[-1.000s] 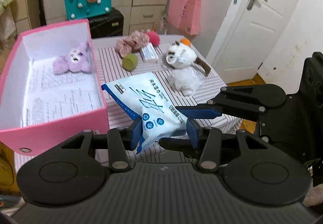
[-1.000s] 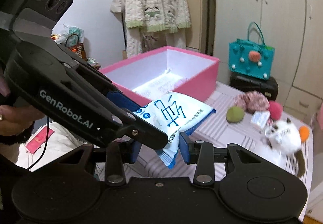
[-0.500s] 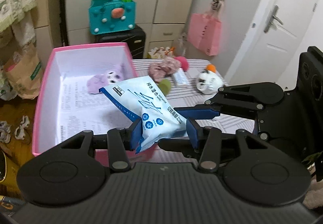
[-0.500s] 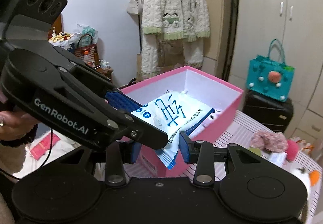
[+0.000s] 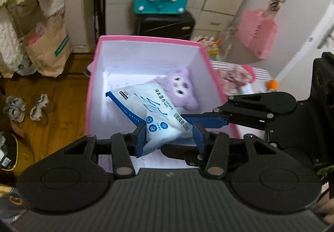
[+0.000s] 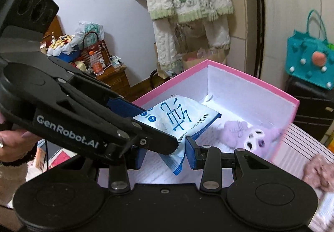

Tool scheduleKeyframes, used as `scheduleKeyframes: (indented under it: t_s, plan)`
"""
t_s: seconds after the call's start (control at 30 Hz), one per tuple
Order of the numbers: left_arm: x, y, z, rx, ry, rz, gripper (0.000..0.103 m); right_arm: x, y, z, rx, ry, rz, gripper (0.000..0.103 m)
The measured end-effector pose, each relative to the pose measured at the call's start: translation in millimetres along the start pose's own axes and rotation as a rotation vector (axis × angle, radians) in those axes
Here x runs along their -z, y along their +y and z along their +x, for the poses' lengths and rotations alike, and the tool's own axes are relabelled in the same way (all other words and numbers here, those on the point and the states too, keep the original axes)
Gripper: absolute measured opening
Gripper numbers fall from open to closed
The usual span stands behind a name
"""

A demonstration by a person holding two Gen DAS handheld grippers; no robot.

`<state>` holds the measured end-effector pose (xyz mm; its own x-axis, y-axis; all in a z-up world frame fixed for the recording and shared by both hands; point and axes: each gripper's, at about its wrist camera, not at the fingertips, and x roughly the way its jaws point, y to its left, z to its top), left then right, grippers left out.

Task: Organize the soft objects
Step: 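Lower the wet-wipes pack into the box beside the plush and release, then withdraw the open right tool from the box back over the table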

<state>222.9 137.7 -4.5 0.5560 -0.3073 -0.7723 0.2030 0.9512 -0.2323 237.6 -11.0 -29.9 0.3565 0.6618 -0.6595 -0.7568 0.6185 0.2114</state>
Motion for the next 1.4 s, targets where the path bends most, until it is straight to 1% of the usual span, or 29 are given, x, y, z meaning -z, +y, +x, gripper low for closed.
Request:
scheduleKeyframes:
  t_s: [0.1,0.23,0.33,0.43,0.53,0.63,0.7,0.77,0.87,0.97,1.13,1.27,1.4]
  plan:
    - [-18,16,19,-0.017,0.043,-0.019,0.045,-11,-14,25,-0.022,0.041,0.026,0.045]
    - [-34,35,45,-0.011,0.102,-0.04,0.044,-17,-31,46,-0.04,0.084,0.066,0.045]
    - [-40,41,56,-0.02,0.121,-0.031,0.044,-18,-40,58,-0.051,0.104,0.1,0.044]
    - [-48,45,65,-0.035,0.144,-0.038,0.044,-25,-51,69,-0.068,0.151,0.13,0.044]
    - [-55,44,69,-0.057,0.125,-0.03,0.044,-30,-58,77,-0.067,0.182,0.139,0.044]
    - [-58,44,73,-0.055,0.126,-0.035,0.044,-32,-62,83,-0.076,0.205,0.162,0.043]
    - [-58,47,75,-0.055,0.129,-0.044,0.044,-33,-61,86,-0.071,0.22,0.148,0.043]
    - [-58,46,74,-0.061,0.123,-0.043,0.044,-34,-57,88,-0.056,0.23,0.137,0.046]
    - [-53,41,68,-0.102,0.072,-0.014,0.044,-36,-56,91,-0.031,0.246,0.136,0.047]
    - [-48,36,58,-0.132,0.009,0.027,0.044,-33,-54,85,-0.016,0.229,0.118,0.048]
    - [-36,31,34,-0.181,-0.057,0.06,0.044,-25,-45,65,-0.009,0.211,0.087,0.048]
    - [-27,25,16,-0.174,-0.071,0.082,0.045,-21,-30,36,0.017,0.174,0.031,0.048]
    - [-16,18,-2,-0.158,-0.063,0.103,0.045,-19,-16,6,0.037,0.139,-0.005,0.048]
